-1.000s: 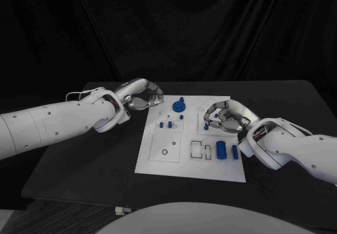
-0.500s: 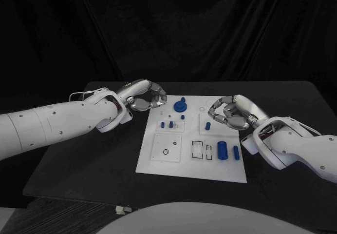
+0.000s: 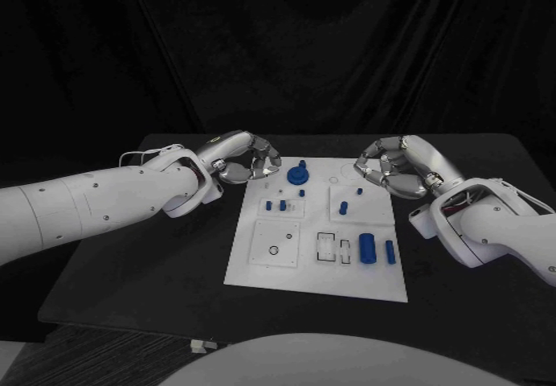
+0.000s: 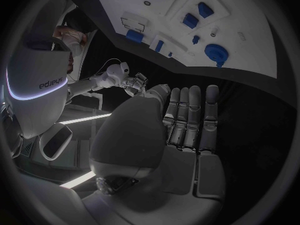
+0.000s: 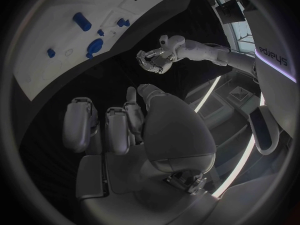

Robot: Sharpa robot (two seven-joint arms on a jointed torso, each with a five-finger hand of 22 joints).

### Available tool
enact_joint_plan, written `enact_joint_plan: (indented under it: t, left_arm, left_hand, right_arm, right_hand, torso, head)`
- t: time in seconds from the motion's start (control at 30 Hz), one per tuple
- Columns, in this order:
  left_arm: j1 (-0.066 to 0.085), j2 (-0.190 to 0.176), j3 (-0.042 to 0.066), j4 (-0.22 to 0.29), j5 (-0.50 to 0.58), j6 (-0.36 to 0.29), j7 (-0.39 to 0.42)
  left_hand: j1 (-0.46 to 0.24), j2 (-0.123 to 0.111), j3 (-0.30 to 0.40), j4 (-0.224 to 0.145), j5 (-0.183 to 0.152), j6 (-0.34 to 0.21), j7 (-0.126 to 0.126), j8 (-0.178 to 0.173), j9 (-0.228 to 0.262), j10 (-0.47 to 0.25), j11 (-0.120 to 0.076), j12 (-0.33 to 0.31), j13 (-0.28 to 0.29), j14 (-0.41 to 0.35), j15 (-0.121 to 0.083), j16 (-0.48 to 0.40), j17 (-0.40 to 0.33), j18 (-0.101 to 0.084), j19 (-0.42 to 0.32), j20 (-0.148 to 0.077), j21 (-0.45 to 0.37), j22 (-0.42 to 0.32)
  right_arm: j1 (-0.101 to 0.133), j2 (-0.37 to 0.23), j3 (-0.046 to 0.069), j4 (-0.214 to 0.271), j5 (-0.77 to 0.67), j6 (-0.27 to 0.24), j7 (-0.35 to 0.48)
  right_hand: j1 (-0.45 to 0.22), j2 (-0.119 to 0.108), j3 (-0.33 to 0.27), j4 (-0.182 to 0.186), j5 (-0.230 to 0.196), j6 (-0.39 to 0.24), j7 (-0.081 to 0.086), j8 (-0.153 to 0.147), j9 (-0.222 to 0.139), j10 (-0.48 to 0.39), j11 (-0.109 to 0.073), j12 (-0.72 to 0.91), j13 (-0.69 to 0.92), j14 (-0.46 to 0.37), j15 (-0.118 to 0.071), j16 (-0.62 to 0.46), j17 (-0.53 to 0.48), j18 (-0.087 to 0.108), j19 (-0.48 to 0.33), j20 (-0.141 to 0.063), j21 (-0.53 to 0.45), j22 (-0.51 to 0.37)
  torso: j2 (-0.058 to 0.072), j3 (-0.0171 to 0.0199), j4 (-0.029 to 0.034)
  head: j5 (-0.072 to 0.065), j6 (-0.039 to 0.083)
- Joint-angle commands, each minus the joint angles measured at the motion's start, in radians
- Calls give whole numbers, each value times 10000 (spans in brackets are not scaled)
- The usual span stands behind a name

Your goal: Assemble the parts on the task board

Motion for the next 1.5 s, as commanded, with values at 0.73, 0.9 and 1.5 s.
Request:
enact_joint_plan:
  t: [0.73,0.9,1.5]
  left_arm:
    - [-11,939,13,-658,-2661,193,-975]
    - [-11,1265,15,-914,-2787,299,-1064]
    - [-12,2133,20,-1484,-4961,1161,-2465]
  left_hand:
    - [11,-573,476,-365,-1395,168,-514,-934,-2278,265,-193,-1303,-2347,2814,-601,1462,-373,262,3378,-269,2629,950]
    - [-11,-583,484,-446,-1338,227,-536,-926,-2621,553,-245,-1306,-2644,4876,-695,2824,1957,-130,5200,-381,4584,1488]
    - [-40,-982,783,-888,-1672,400,-449,-907,-3297,1231,-452,-1691,-3313,7469,-997,4613,6239,-592,7131,-712,6843,2086]
  right_arm:
    - [15,-32,2,-78,-1452,-97,-484]
    - [-17,3,2,-93,-1455,-12,-501]
    - [-205,100,1,-169,-1457,234,-540]
  right_hand:
    - [426,-110,15,-33,51,100,28,-112,-179,-116,3,-584,-1057,812,-43,449,941,101,344,-3,715,2098]
    - [433,-104,16,-29,43,87,33,-125,-190,-73,6,-542,-1015,815,-41,461,957,98,352,-2,732,2103]
    - [437,-104,12,-20,31,53,47,-157,-212,-43,15,-527,-1007,810,-35,456,932,97,356,1,741,2105]
  torso:
    - [-5,8,-2]
    - [-3,9,-4]
    - [7,4,-8]
  head:
    - [-19,-2]
    - [-25,-2]
    - [1,-2]
